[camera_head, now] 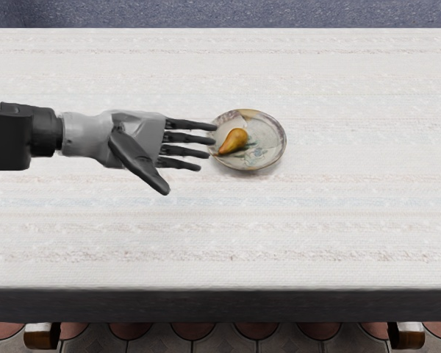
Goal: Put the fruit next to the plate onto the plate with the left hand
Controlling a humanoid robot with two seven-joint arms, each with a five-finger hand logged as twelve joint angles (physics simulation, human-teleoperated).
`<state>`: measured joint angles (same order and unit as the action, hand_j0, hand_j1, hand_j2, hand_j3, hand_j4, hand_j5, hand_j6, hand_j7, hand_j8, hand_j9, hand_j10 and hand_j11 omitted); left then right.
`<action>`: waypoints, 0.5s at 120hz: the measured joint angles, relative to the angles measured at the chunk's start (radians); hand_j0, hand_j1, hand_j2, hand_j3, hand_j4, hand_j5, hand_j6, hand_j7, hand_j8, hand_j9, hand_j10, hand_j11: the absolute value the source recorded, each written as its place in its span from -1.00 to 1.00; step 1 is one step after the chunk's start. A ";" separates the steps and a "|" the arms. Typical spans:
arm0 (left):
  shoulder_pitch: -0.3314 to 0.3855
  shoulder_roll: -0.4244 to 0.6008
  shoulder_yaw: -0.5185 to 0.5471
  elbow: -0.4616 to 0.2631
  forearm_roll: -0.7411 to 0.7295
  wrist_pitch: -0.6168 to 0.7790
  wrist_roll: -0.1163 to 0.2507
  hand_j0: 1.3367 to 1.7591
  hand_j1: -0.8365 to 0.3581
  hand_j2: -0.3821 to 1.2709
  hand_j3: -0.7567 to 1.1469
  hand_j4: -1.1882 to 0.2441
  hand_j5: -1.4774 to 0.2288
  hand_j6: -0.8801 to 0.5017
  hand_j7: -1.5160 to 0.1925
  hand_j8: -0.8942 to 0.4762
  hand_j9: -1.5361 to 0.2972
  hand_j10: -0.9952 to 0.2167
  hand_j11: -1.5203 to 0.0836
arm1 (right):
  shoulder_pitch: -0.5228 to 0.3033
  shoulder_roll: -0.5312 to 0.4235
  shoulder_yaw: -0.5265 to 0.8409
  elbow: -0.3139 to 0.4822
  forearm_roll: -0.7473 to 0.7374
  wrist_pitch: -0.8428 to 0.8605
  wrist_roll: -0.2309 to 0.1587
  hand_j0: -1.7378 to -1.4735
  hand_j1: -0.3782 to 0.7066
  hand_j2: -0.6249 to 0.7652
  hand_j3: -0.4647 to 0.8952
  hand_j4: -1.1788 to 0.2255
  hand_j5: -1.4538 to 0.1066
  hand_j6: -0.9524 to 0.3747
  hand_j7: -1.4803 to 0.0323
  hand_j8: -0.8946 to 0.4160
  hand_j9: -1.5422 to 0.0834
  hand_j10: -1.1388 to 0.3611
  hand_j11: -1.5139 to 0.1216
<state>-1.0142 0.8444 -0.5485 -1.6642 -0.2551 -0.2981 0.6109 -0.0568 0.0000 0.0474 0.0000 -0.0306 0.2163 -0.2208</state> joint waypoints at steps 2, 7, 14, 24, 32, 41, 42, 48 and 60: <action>0.002 0.013 0.000 0.000 -0.021 -0.031 0.000 0.52 0.94 -0.53 -0.20 0.63 0.70 0.24 0.74 0.28 0.65 0.61 0.86 | 0.000 0.000 0.000 0.000 0.000 0.000 0.000 -0.40 -0.95 -0.10 -0.32 0.68 0.86 0.44 0.96 0.37 0.90 0.52 0.85; 0.005 0.041 0.002 0.001 -0.060 -0.097 0.000 0.52 0.94 -0.53 -0.20 0.63 0.70 0.25 0.74 0.28 0.65 0.61 0.86 | 0.000 0.000 0.000 0.000 0.000 0.000 0.000 -0.40 -0.95 -0.10 -0.32 0.68 0.86 0.44 0.96 0.37 0.90 0.52 0.85; 0.030 0.100 0.012 0.003 -0.111 -0.157 0.000 0.52 0.94 -0.53 -0.20 0.63 0.70 0.25 0.74 0.28 0.65 0.61 0.86 | 0.000 0.000 0.000 0.000 0.000 0.000 0.000 -0.40 -0.95 -0.10 -0.32 0.68 0.86 0.44 0.96 0.37 0.90 0.52 0.85; 0.037 0.170 0.036 0.009 -0.175 -0.210 0.000 0.52 0.94 -0.53 -0.20 0.63 0.70 0.25 0.74 0.28 0.65 0.61 0.86 | 0.000 0.000 0.000 0.000 0.000 0.000 0.000 -0.40 -0.95 -0.10 -0.32 0.68 0.86 0.44 0.96 0.37 0.90 0.52 0.85; 0.050 0.222 0.050 0.021 -0.200 -0.250 0.000 0.52 0.94 -0.53 -0.20 0.63 0.70 0.25 0.74 0.28 0.65 0.61 0.86 | 0.000 0.000 0.000 0.000 0.000 0.000 0.000 -0.40 -0.95 -0.10 -0.32 0.68 0.86 0.44 0.96 0.37 0.90 0.52 0.85; 0.056 0.263 0.066 0.034 -0.214 -0.282 0.000 0.52 0.94 -0.53 -0.20 0.63 0.70 0.25 0.74 0.28 0.65 0.61 0.86 | 0.000 0.000 0.000 0.000 0.000 0.000 0.000 -0.40 -0.95 -0.10 -0.32 0.68 0.86 0.44 0.96 0.37 0.90 0.52 0.85; 0.056 0.264 0.068 0.035 -0.215 -0.285 0.000 0.52 0.94 -0.53 -0.20 0.63 0.70 0.25 0.74 0.28 0.65 0.61 0.86 | 0.000 0.000 0.000 0.000 0.000 0.000 0.000 -0.40 -0.95 -0.10 -0.32 0.68 0.86 0.44 0.96 0.37 0.90 0.52 0.85; 0.061 0.297 0.075 0.041 -0.220 -0.296 0.000 0.52 0.94 -0.53 -0.20 0.64 0.70 0.25 0.75 0.28 0.65 0.61 0.86 | 0.000 0.000 0.001 0.000 0.000 0.000 0.000 -0.40 -0.95 -0.10 -0.32 0.68 0.86 0.44 0.96 0.37 0.90 0.52 0.85; 0.070 0.367 0.086 0.048 -0.227 -0.307 0.000 0.52 0.95 -0.53 -0.20 0.64 0.70 0.25 0.75 0.28 0.65 0.61 0.86 | 0.000 0.000 0.001 0.000 0.001 0.000 0.000 -0.40 -0.95 -0.10 -0.32 0.68 0.86 0.43 0.96 0.37 0.90 0.52 0.85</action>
<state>-0.9444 1.2119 -0.4625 -1.6160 -0.4818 -0.6051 0.6109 -0.0568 0.0000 0.0487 0.0000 -0.0295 0.2163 -0.2203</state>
